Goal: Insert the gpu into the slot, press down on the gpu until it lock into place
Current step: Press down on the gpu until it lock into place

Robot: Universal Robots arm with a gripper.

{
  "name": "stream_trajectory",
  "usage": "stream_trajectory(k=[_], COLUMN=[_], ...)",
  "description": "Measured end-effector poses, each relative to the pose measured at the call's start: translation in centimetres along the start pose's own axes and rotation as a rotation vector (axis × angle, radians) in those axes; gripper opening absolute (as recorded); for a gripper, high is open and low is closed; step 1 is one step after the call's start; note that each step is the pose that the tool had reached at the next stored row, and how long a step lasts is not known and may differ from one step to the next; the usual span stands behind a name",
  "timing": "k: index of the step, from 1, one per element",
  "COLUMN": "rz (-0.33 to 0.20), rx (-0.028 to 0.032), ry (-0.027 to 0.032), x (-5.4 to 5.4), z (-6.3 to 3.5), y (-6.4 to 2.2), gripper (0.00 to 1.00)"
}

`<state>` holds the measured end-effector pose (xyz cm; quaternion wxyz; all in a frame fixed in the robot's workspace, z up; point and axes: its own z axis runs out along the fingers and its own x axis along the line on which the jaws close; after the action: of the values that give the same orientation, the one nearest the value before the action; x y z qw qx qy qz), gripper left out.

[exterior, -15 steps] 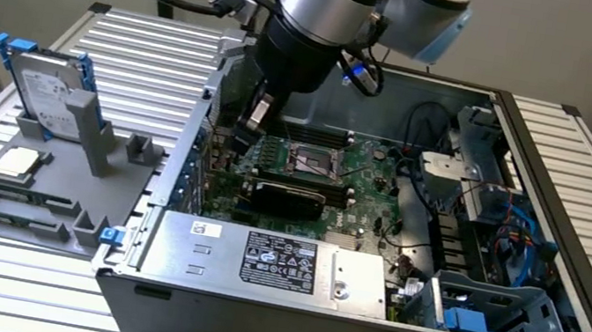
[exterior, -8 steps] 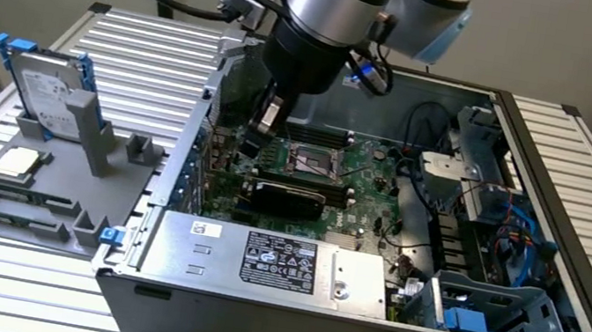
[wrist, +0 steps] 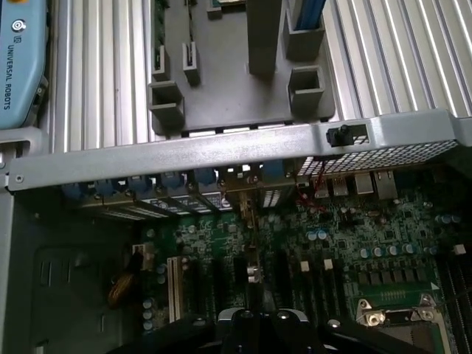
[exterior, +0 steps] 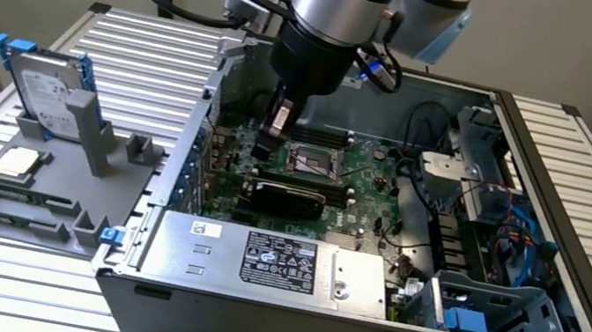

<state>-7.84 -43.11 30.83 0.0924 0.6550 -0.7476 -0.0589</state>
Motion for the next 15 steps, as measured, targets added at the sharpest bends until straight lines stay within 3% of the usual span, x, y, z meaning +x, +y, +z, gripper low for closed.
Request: stream_trajectory(k=[4,8,12,15], rz=[-0.014,-0.029,-0.042,-0.050], rx=[0.0218,0.0376,0.0509,0.0542], ry=[-0.0025,-0.0053,-0.0074,-0.0085], x=[0.0,0.0,0.0,-0.1], z=[-0.11,-0.27,-0.43,-0.54], y=[-0.26,-0.57,-0.92,-1.28], gripper=[0.11,0.11,0.11,0.11])
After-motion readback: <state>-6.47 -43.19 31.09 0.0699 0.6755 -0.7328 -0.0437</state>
